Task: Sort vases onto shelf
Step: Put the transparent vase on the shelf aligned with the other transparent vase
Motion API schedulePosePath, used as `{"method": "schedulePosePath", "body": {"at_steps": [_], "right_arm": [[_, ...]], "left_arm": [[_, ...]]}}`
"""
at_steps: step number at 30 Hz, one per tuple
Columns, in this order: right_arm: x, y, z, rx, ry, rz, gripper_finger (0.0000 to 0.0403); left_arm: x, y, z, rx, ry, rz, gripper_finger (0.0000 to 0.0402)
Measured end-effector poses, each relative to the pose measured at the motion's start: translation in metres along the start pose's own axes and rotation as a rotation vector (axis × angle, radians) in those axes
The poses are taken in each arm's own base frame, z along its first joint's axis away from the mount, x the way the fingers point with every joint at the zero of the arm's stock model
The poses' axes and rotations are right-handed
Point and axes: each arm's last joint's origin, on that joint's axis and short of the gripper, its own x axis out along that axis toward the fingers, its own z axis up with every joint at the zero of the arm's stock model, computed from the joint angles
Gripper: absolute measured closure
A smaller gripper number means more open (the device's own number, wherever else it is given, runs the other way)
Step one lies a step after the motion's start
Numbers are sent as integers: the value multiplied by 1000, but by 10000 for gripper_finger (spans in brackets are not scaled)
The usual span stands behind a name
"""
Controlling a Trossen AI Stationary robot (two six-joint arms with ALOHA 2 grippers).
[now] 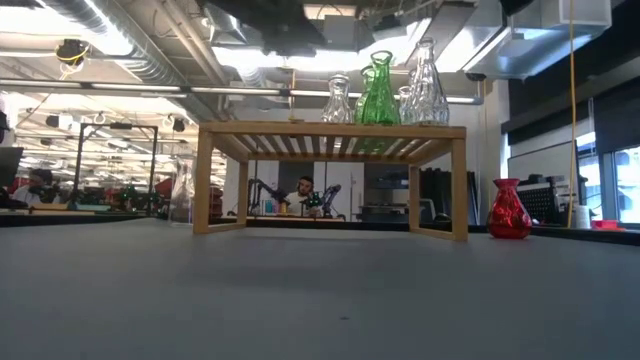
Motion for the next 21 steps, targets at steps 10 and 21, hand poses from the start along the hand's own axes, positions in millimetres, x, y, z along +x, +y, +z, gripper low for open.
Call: {"method": "schedulePosePath", "body": {"at_steps": [10,21], "right_arm": [[0,0,0,0,1,7,391],[0,0,0,1,0,7,391]], "left_arm": [[-72,28,2,-39,141,265,146],[-88,65,-44,-172,451,447,146]]}}
